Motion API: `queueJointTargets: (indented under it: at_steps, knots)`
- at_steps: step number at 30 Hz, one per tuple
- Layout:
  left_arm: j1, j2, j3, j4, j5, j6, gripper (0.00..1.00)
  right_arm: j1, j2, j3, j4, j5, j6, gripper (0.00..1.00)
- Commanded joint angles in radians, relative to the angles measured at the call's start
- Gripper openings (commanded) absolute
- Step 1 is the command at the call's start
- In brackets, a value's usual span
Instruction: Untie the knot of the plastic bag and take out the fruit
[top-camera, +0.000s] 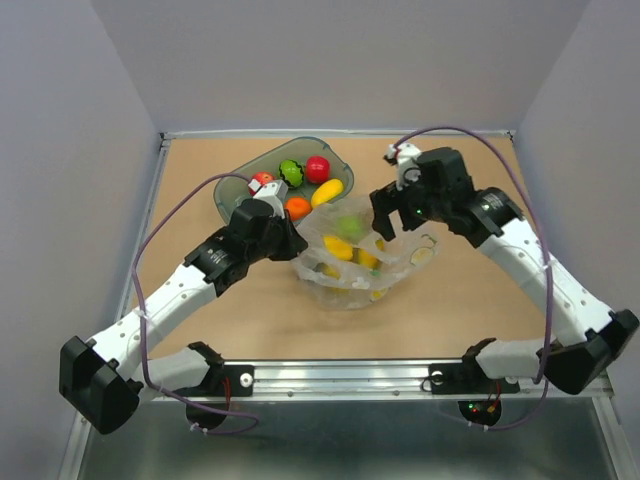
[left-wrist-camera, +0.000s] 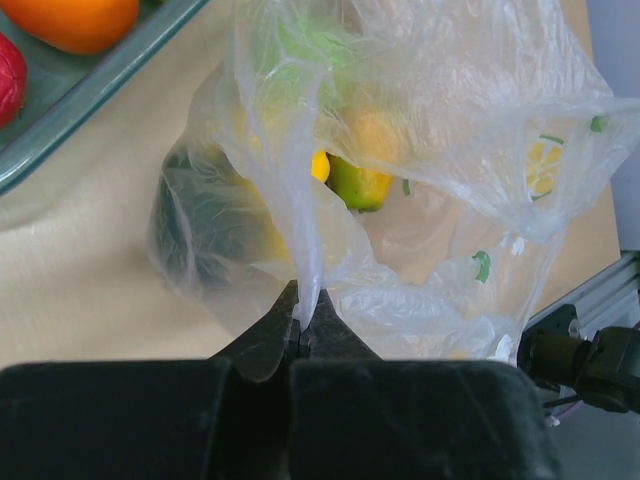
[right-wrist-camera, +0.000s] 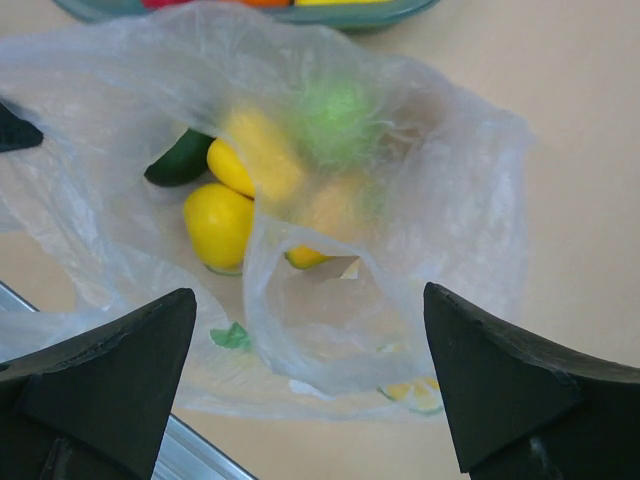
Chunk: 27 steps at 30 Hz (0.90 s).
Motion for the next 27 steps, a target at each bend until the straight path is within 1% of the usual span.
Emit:
queueJointTargets:
  at_steps: [1, 4, 6, 11, 13, 14, 15, 16, 17, 18, 19, 20, 21, 22, 24, 25, 26, 27]
  knots:
    - [-0.022, -0.019, 0.016, -0.011, -0.010, 0.021, 0.00, 0.126, 0.075, -0.040, 0.040, 0.147, -0.108, 1.00]
    - [-0.028, -0.038, -0.005, -0.016, -0.016, 0.018, 0.00, 0.178, 0.137, -0.083, 0.104, 0.247, -0.131, 1.00]
    - [-0.033, -0.049, -0.017, -0.016, -0.020, 0.014, 0.00, 0.203, 0.163, -0.098, 0.130, 0.276, -0.166, 1.00]
    - [-0.042, -0.075, -0.059, -0.019, -0.023, 0.009, 0.00, 0.247, 0.304, -0.128, 0.163, 0.350, -0.200, 1.00]
    - [-0.043, -0.095, -0.077, -0.023, -0.027, 0.008, 0.00, 0.247, 0.343, -0.138, 0.192, 0.496, -0.181, 1.00]
    - [-0.043, -0.101, -0.083, -0.028, -0.028, 0.008, 0.00, 0.247, 0.388, -0.149, 0.201, 0.571, -0.152, 1.00]
    - [-0.043, -0.105, -0.091, -0.034, -0.030, 0.006, 0.00, 0.246, 0.409, -0.151, 0.207, 0.644, -0.140, 0.97]
    - [-0.043, -0.119, -0.109, -0.037, -0.034, 0.006, 0.00, 0.237, 0.430, -0.149, 0.222, 0.713, -0.123, 0.93]
    - [-0.043, -0.127, -0.121, -0.043, -0.037, 0.002, 0.00, 0.221, 0.444, -0.143, 0.227, 0.807, -0.105, 0.75]
    - [-0.045, -0.142, -0.149, -0.048, -0.037, -0.008, 0.00, 0.174, 0.461, -0.126, 0.232, 0.825, -0.064, 0.64]
    - [-0.045, -0.150, -0.166, -0.051, -0.036, -0.012, 0.00, 0.140, 0.462, -0.117, 0.235, 0.833, -0.036, 0.34]
    - [-0.045, -0.159, -0.181, -0.050, -0.034, -0.020, 0.00, 0.100, 0.459, -0.108, 0.238, 0.825, -0.004, 0.21]
    - [-0.045, -0.168, -0.198, -0.051, -0.034, -0.028, 0.00, 0.061, 0.450, -0.100, 0.242, 0.804, 0.062, 0.12]
    - [-0.045, -0.185, -0.230, -0.059, -0.039, -0.041, 0.00, -0.029, 0.427, -0.089, 0.253, 0.729, 0.117, 0.02]
    - [-0.045, -0.200, -0.260, -0.063, -0.051, -0.057, 0.00, -0.117, 0.404, -0.082, 0.265, 0.622, 0.180, 0.01]
    - [-0.045, -0.214, -0.287, -0.065, -0.065, -0.074, 0.00, -0.197, 0.383, -0.082, 0.274, 0.553, 0.207, 0.01]
    - [-0.045, -0.220, -0.299, -0.063, -0.073, -0.078, 0.00, -0.219, 0.377, -0.082, 0.278, 0.435, 0.224, 0.01]
    - [-0.045, -0.233, -0.316, -0.060, -0.077, -0.084, 0.00, -0.221, 0.372, -0.080, 0.279, 0.407, 0.222, 0.01]
